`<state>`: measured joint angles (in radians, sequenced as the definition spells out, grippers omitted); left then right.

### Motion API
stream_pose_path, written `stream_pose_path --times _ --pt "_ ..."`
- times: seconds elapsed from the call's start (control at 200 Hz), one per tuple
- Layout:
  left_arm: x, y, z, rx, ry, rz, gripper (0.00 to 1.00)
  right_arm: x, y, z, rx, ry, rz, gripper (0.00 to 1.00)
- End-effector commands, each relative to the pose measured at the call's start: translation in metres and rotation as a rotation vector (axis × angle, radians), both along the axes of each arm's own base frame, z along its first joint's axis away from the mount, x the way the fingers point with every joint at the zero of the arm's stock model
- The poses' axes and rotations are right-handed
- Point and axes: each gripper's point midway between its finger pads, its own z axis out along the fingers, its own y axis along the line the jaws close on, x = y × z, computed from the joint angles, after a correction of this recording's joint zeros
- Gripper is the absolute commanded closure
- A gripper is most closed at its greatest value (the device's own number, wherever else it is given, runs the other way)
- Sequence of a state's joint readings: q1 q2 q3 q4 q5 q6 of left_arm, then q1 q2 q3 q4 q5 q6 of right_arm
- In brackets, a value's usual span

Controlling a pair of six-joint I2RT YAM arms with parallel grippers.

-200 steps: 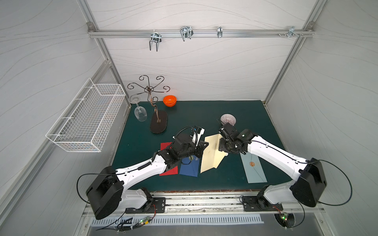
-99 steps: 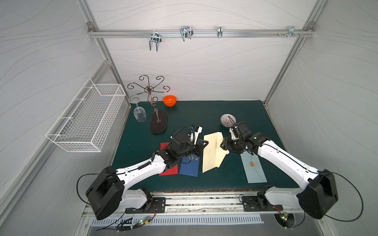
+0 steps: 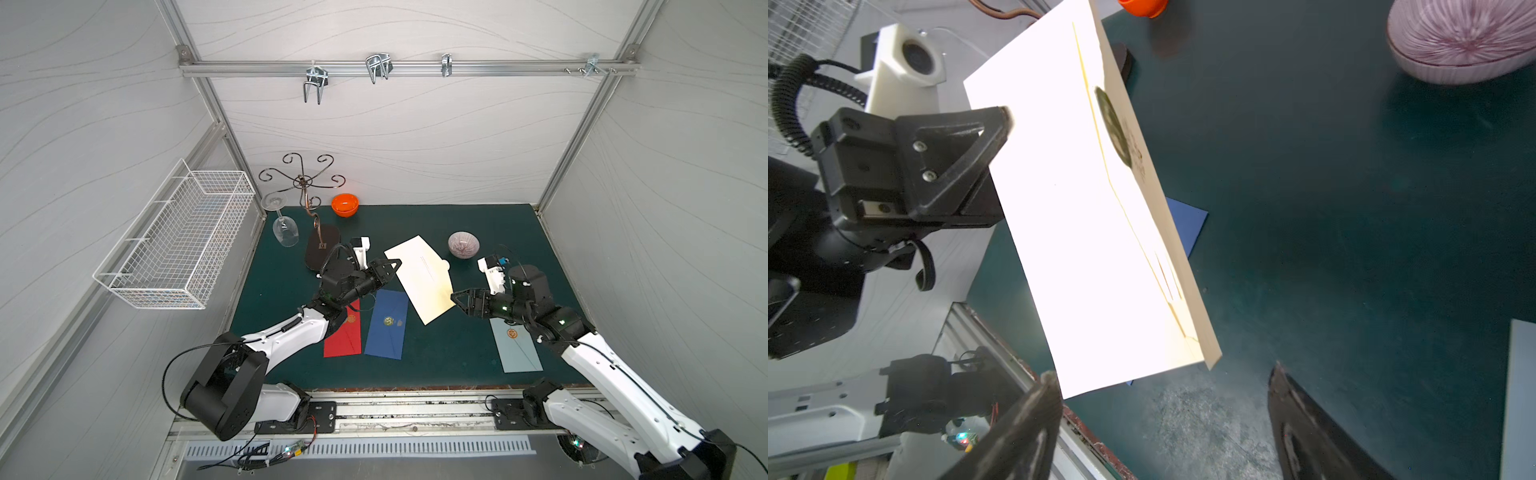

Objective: Open the envelope
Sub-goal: Place the envelope at the center of the board.

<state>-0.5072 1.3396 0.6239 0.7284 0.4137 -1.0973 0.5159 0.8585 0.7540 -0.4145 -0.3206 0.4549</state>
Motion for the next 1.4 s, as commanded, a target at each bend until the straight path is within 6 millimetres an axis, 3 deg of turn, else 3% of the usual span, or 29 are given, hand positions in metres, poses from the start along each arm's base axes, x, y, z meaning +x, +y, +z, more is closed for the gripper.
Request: stream_pose_path --times 0.0,0.255,0.355,0.47,0.885,1.396 --pt "0.0 -0.006 0.046 -0.173 -0.057 -0.049 1.0 -0.008 0.019 0.02 0.093 -0.042 0.136 0.2" --pt "-0.002 -0.02 0.056 -0.249 -0.031 -0.149 1.0 0.008 0.004 0.015 0.139 0.03 0.065 0.23" --pt "-0.002 -0.023 0.06 -0.285 -0.027 -0.171 1.0 0.007 0.007 0.018 0.182 0.054 0.097 0.26" --pt "-0.003 -0.026 0.065 -0.29 -0.032 -0.197 1.0 0.005 0.016 0.021 0.249 0.106 0.157 0.33" --pt "-0.005 -0.024 0.065 -0.266 -0.034 -0.189 1.0 0.009 0.011 0.036 0.365 0.148 0.19 0.7" --pt "-0.008 -0.021 0.064 -0.227 -0.043 -0.176 0.98 0.007 0.01 0.034 0.347 0.136 0.195 0.8"
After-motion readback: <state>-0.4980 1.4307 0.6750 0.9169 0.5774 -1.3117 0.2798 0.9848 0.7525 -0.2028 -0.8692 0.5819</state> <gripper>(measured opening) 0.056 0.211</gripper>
